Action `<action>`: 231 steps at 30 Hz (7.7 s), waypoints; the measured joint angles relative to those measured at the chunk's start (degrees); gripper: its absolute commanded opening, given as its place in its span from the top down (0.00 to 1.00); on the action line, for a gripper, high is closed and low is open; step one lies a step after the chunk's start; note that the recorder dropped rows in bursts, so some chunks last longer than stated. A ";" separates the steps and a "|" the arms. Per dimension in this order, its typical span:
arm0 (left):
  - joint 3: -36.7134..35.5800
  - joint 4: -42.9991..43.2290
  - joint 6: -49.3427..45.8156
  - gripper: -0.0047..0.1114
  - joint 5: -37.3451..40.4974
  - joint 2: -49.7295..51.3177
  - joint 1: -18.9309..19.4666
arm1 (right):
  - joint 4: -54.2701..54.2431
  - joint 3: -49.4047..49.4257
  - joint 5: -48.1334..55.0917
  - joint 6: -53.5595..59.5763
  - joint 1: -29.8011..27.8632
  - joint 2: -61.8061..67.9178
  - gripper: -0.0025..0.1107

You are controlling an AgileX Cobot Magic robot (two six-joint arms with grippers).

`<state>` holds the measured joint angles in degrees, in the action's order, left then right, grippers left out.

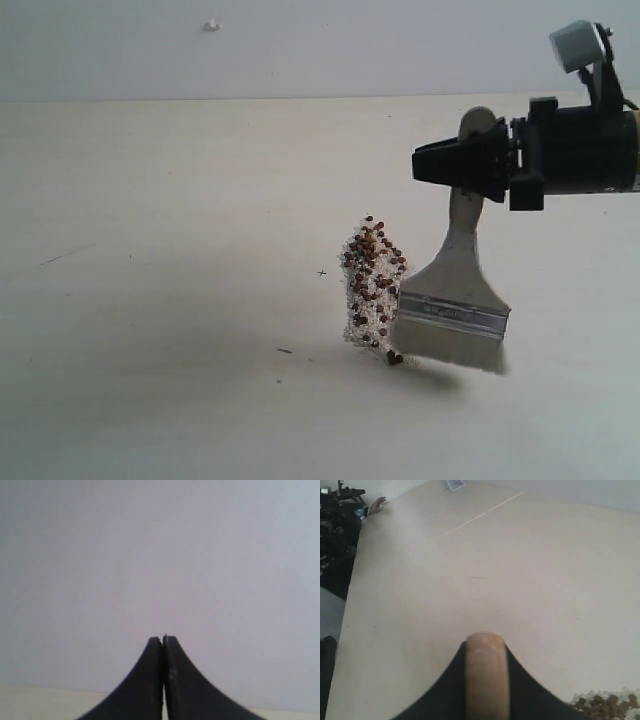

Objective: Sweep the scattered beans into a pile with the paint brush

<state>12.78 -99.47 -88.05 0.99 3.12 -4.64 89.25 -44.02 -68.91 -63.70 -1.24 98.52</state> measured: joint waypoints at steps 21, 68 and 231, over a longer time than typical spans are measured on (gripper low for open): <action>0.00 0.00 0.00 0.96 0.00 0.00 0.00 | -1.30 -3.10 -2.26 10.93 10.40 11.06 0.98; 0.00 0.00 0.00 0.96 0.00 0.00 0.00 | 3.88 -25.43 -0.90 -2.50 10.40 10.98 0.98; 0.00 0.00 0.00 0.96 0.00 0.00 0.00 | -114.97 15.84 9.72 47.68 28.47 3.12 0.98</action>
<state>12.78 -99.47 -88.05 0.99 3.12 -4.64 -25.72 -28.19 -59.19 -16.02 27.23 101.65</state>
